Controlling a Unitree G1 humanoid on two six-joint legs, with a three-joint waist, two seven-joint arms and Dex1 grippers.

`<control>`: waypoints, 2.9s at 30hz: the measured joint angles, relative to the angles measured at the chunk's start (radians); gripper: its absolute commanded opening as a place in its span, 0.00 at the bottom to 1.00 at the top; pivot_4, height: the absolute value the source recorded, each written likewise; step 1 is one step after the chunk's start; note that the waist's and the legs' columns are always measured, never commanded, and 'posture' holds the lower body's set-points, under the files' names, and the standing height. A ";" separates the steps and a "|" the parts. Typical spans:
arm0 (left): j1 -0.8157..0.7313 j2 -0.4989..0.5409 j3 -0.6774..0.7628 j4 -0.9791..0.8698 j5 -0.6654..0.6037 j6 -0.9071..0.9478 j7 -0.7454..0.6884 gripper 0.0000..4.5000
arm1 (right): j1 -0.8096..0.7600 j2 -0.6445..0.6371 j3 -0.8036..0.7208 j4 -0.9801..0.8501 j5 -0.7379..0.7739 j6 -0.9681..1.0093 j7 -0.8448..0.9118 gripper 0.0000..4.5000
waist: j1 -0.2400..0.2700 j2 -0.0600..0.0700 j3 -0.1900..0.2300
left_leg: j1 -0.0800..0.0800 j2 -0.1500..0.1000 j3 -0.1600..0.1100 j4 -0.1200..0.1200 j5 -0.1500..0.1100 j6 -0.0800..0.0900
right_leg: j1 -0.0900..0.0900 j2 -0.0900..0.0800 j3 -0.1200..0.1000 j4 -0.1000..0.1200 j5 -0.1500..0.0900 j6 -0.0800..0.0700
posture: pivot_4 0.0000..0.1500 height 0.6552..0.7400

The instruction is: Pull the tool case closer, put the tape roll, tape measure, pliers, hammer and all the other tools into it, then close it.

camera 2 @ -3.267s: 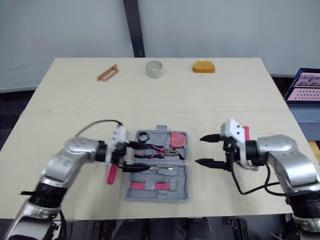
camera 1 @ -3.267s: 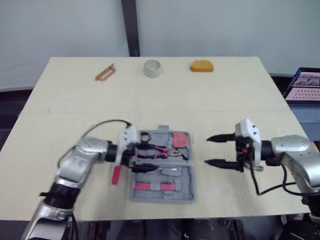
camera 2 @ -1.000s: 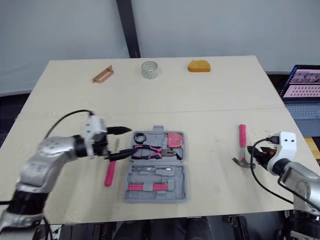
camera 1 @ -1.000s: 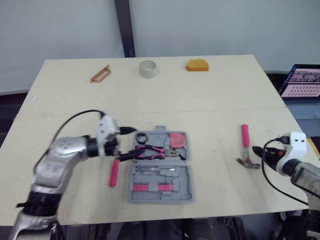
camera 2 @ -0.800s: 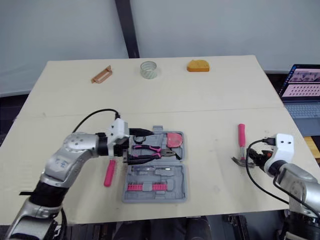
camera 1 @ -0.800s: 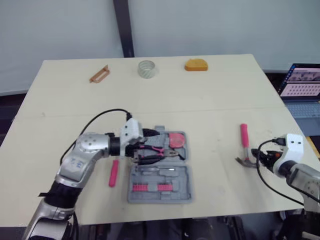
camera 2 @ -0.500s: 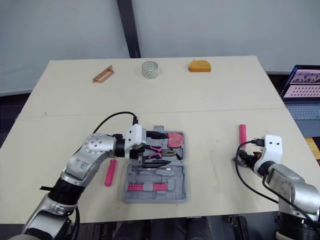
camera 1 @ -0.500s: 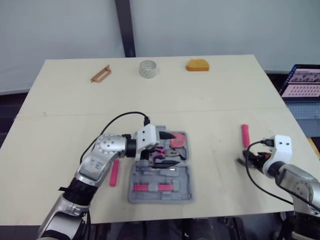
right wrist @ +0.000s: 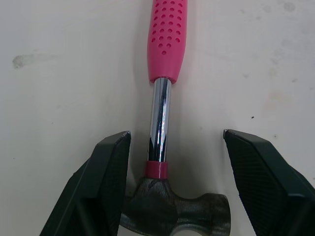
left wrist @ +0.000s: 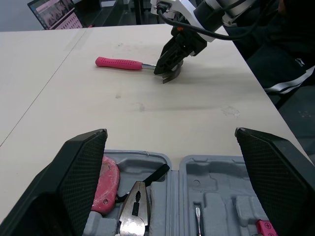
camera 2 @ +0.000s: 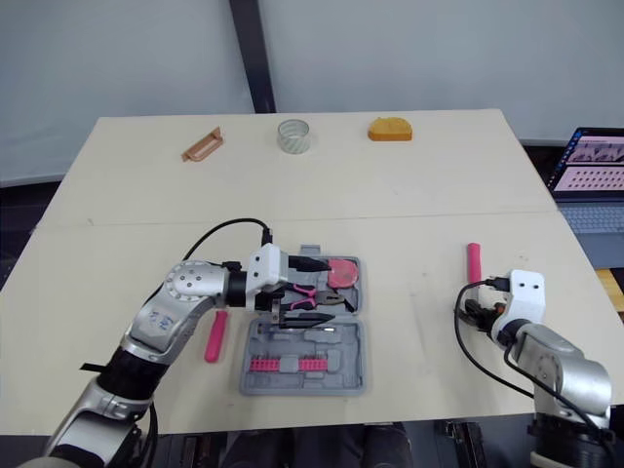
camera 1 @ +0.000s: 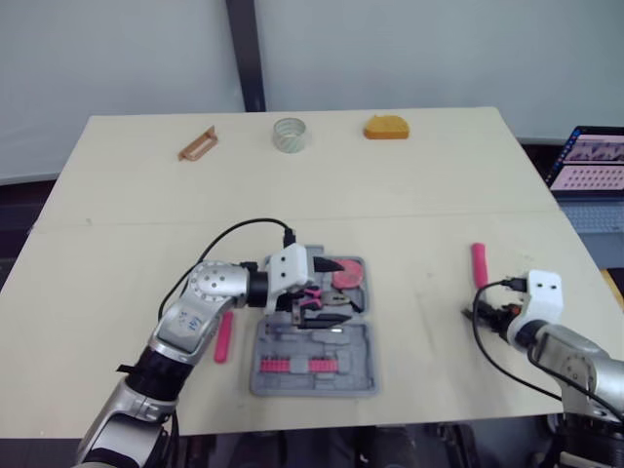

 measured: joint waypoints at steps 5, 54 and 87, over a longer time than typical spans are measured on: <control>-0.029 -0.009 0.000 0.003 0.002 0.000 0.007 1.00 | -0.015 0.005 0.000 0.003 -0.003 0.022 -0.013 0.71 | 0.000 0.000 0.000 | 0.000 0.000 0.000 0.000 0.000 0.000 | 0.000 0.000 0.000 0.000 0.000 0.000 | 1.00 1.00; 0.621 0.342 0.483 -0.138 -0.101 -0.202 -0.122 1.00 | -0.471 -0.391 0.818 -0.402 0.088 0.060 0.706 0.00 | -0.009 -0.001 0.003 | -0.007 0.000 -0.003 0.004 -0.001 0.001 | -0.005 0.000 -0.002 -0.001 0.000 0.000 | 1.00 1.00; 0.845 0.316 0.620 -0.201 -0.115 -0.342 -0.088 1.00 | -0.696 -0.227 1.235 -0.341 -0.200 0.082 0.729 0.00 | -0.010 -0.001 0.004 | -0.011 0.001 0.000 0.004 -0.001 0.000 | -0.013 0.000 0.000 0.003 0.000 0.000 | 1.00 1.00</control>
